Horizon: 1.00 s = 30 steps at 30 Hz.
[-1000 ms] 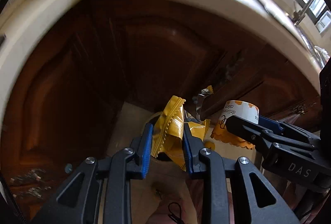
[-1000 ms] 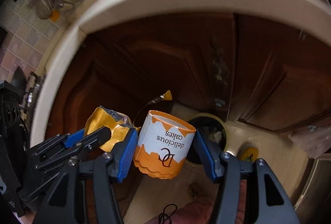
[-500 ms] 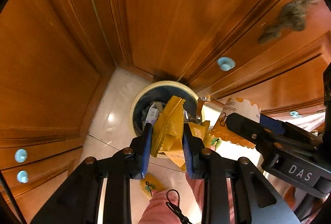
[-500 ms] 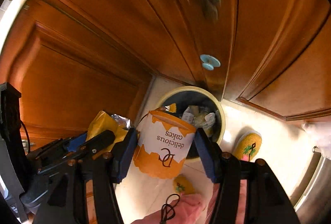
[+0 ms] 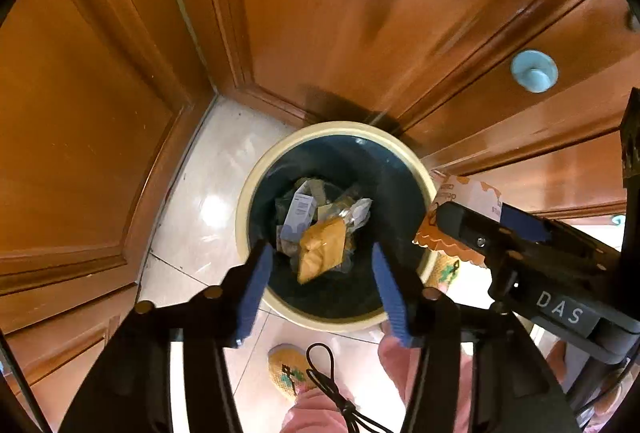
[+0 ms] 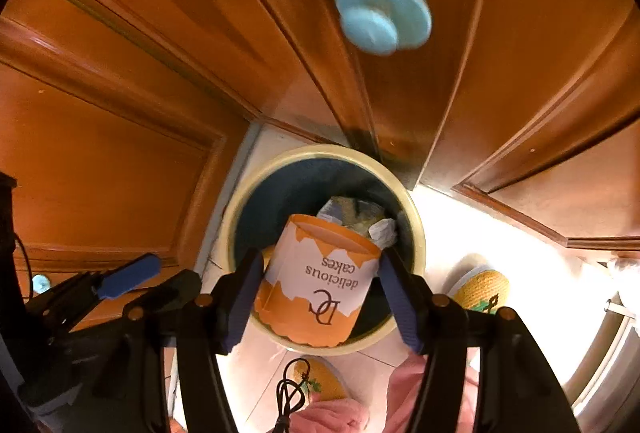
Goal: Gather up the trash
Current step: 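Open both tools to drop the bag and cup into the bin, then raise both tools back up toward the counter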
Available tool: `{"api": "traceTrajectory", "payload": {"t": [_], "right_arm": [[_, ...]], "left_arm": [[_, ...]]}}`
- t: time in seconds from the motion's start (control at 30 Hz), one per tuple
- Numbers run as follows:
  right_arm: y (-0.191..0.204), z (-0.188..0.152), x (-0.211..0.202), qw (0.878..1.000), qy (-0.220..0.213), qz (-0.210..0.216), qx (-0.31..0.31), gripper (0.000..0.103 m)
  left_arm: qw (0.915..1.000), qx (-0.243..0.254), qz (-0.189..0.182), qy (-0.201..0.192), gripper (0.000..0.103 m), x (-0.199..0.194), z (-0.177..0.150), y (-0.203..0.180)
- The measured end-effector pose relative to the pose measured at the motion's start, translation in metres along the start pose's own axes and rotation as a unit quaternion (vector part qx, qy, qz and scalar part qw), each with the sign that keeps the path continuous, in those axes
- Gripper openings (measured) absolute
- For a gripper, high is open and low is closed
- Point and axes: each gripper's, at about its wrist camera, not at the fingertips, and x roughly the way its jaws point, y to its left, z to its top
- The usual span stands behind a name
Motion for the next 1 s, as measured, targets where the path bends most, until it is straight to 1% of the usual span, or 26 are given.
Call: {"api": "traceTrajectory", "payload": {"t": [0.1, 0.33, 0.47, 0.53, 0.73, 0.87, 1.0], "right_arm": [[-0.004, 0.0, 0.007, 1.0, 0.007, -0.002, 0.004, 0.061], [-0.002, -0.003, 0.0, 1.0, 0.007, 0.001, 0.004, 0.061], [0.002, -0.004, -0.012, 1.0, 0.007, 0.001, 0.009, 0.061], [0.007, -0.004, -0.025, 1.0, 0.004, 0.001, 0.01, 0.061], [0.027, -0.004, -0.077, 1.0, -0.012, -0.002, -0.006, 0.061], [0.044, -0.003, -0.12, 0.999, -0.029, -0.004, -0.018, 0.061], [0.057, 0.0, -0.164, 0.999, -0.048, 0.007, -0.018, 0.061]], "left_arm": [[0.9999, -0.008, 0.008, -0.003, 0.065, 0.0, -0.002, 0.004], [0.9998, -0.01, 0.013, -0.006, 0.066, -0.012, -0.001, 0.008], [0.9998, -0.009, 0.016, -0.01, 0.07, -0.026, 0.0, 0.009], [0.9997, -0.012, 0.014, -0.012, 0.073, -0.039, -0.001, 0.01], [0.9996, -0.011, 0.01, -0.022, 0.074, -0.092, 0.0, 0.007], [0.9991, -0.011, 0.007, -0.041, 0.074, -0.14, 0.003, 0.002], [0.998, -0.005, 0.006, -0.063, 0.074, -0.19, 0.007, -0.004]]}}
